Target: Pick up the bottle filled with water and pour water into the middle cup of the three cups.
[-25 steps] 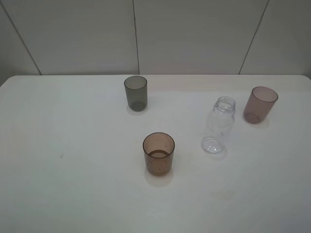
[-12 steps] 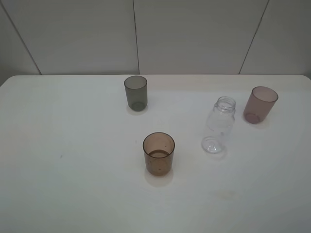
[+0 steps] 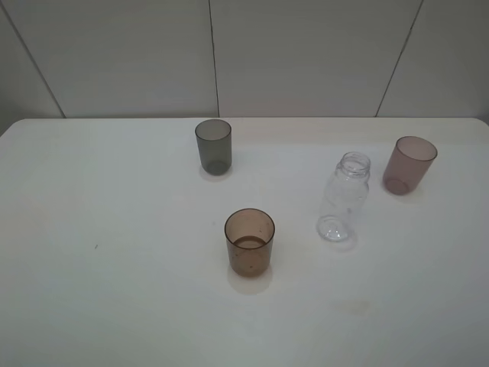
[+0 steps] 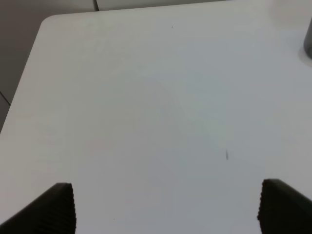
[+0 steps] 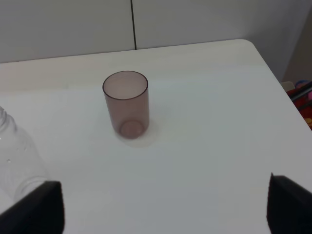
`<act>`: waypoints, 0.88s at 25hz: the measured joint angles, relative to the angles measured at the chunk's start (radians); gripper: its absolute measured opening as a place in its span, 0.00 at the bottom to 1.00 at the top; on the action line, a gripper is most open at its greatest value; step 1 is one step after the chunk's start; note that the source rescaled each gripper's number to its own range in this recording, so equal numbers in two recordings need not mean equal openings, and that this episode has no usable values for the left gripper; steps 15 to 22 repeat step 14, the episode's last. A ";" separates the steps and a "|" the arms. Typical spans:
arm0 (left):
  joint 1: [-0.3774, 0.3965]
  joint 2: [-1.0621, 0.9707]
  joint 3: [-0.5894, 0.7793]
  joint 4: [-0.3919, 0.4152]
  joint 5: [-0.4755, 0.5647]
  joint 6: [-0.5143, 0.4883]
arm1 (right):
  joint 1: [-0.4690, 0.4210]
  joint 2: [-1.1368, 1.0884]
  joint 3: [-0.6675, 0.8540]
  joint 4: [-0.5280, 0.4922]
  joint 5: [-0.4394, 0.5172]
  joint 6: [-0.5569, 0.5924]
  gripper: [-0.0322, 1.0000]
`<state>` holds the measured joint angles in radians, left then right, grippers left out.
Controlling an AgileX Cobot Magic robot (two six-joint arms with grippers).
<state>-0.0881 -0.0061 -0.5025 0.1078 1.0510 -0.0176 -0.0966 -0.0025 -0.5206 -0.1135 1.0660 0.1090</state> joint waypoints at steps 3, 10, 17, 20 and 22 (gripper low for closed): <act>0.000 0.000 0.000 0.000 0.000 0.000 | 0.000 0.000 0.000 0.000 0.000 0.000 0.70; 0.000 0.000 0.000 0.000 0.000 0.000 | 0.000 0.000 0.000 0.000 0.000 0.000 0.70; 0.000 0.000 0.000 0.000 0.000 0.000 | 0.000 0.000 0.000 0.000 0.000 0.000 0.70; 0.000 0.000 0.000 0.000 0.000 0.000 | 0.000 0.000 0.000 0.000 0.000 0.000 0.70; 0.000 0.000 0.000 0.000 0.000 0.000 | 0.000 0.000 0.000 0.000 0.000 0.000 0.70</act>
